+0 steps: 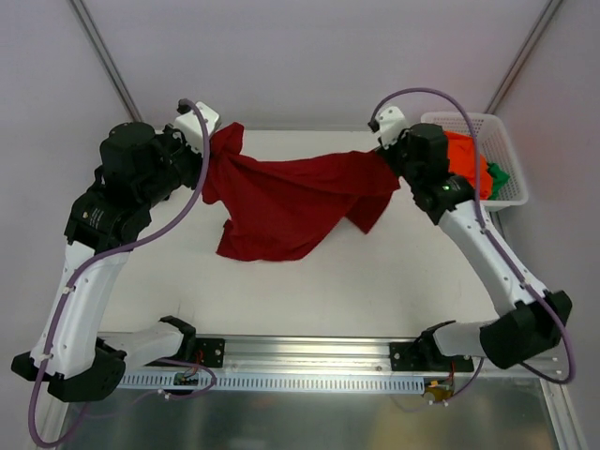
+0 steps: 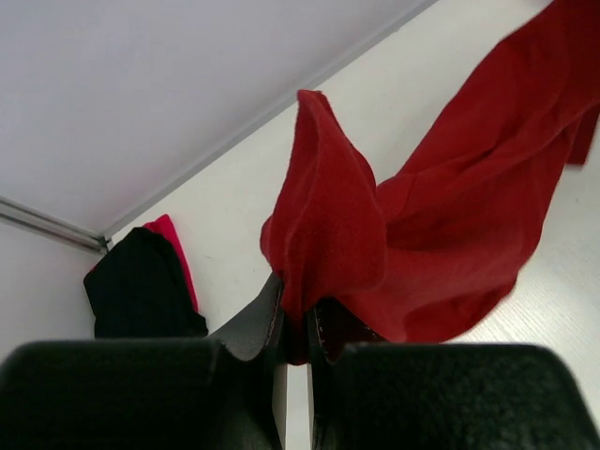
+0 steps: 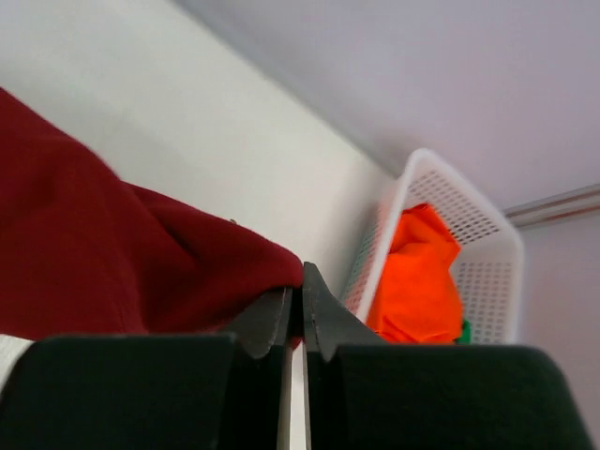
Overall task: Fold and stack the t-shirts
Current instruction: Flatten the tshirt out
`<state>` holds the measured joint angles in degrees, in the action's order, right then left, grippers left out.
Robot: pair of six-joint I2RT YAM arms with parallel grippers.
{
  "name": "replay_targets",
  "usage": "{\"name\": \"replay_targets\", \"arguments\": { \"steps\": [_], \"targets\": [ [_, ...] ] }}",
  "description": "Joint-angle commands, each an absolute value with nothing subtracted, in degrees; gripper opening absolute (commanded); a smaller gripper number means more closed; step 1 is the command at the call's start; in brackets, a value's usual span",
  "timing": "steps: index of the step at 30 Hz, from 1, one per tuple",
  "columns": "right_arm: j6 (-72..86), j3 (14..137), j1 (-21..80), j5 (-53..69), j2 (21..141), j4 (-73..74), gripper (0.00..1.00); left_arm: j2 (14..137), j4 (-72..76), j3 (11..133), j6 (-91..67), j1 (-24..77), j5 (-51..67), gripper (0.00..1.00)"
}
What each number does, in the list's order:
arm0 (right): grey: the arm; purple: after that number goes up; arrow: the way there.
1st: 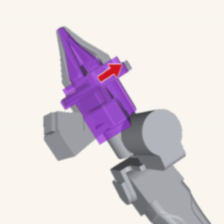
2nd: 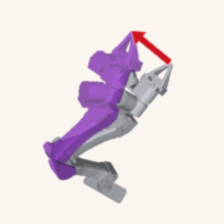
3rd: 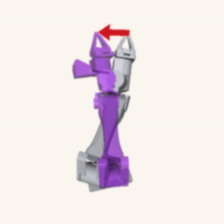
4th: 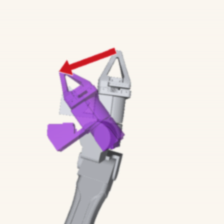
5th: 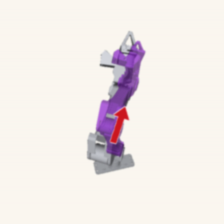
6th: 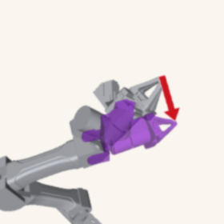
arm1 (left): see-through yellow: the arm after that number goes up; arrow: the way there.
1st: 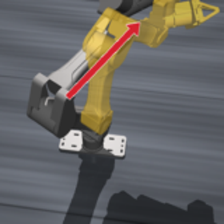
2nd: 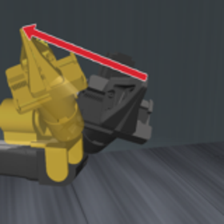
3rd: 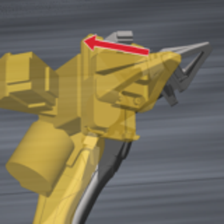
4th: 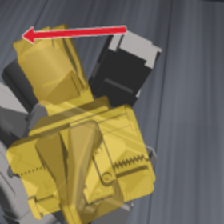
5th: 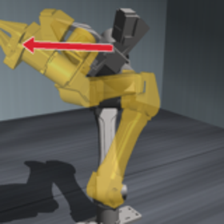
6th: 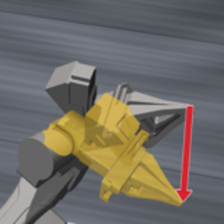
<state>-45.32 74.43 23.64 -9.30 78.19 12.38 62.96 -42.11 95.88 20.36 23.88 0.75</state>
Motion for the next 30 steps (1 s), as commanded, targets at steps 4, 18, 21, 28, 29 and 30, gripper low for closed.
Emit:
{"name": "replay_targets", "arguments": {
  "steps": [4, 18, 21, 28, 29, 30],
  "targets": [
    [-38.15, 80.51, 19.43, -9.40, 67.60, 19.60, 0.00, 57.84, -36.31, 93.79, 21.35, 23.12, -3.94, 0.00],
    [-34.01, 86.83, 16.44, -10.38, 52.74, 27.94, 0.00, 45.88, -27.16, 88.24, 26.27, 23.12, -18.37, 0.00],
    [-34.28, 88.50, 16.43, -10.20, 51.07, 29.97, 0.00, 45.35, -27.16, 90.87, 28.21, 23.12, -19.68, 0.00],
    [-33.14, 93.94, 16.35, -10.46, 47.90, 35.32, 0.00, 44.73, -27.16, 99.91, 28.65, 23.12, -18.99, 0.00],
    [-33.13, 96.22, 16.35, -10.72, 47.81, 35.85, 0.00, 45.00, -27.16, 101.15, 28.39, 23.12, -18.90, 0.00],
    [-33.13, 97.02, 16.43, -10.90, 47.64, 36.12, 0.00, 45.17, -27.16, 102.29, 28.13, 23.12, -18.20, 0.00]
  ]
}}
